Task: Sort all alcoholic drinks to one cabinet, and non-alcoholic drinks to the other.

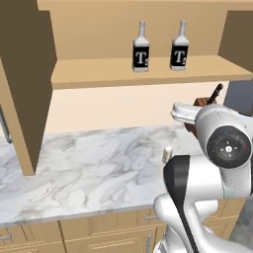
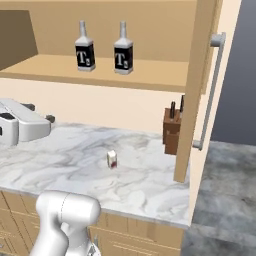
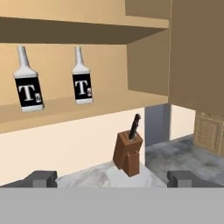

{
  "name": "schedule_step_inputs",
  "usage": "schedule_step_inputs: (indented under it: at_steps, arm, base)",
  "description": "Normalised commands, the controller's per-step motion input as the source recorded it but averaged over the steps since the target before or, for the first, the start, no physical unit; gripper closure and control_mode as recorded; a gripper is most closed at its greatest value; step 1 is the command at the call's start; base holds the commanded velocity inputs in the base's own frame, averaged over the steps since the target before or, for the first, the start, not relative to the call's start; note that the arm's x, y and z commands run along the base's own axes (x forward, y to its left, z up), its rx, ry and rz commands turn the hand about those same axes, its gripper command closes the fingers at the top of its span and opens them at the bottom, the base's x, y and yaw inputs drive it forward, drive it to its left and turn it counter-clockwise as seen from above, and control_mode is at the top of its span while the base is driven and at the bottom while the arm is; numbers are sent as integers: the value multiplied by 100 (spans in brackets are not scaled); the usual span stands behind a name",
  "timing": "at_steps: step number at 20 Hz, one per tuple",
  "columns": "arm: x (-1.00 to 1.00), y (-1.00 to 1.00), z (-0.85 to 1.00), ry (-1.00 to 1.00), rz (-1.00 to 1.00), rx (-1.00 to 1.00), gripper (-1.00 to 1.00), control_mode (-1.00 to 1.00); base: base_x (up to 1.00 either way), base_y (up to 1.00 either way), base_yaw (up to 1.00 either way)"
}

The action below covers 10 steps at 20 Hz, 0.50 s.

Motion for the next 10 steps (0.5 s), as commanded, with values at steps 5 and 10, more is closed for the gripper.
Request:
schedule_step_inputs:
  at_steps: [5,10]
  arm:
    - [0,0,-2,0,0,0,-100,-100]
    - [0,0,-40,1,0,3,-100,-100]
  base:
    - [11,-7,4]
    - [0,0,0]
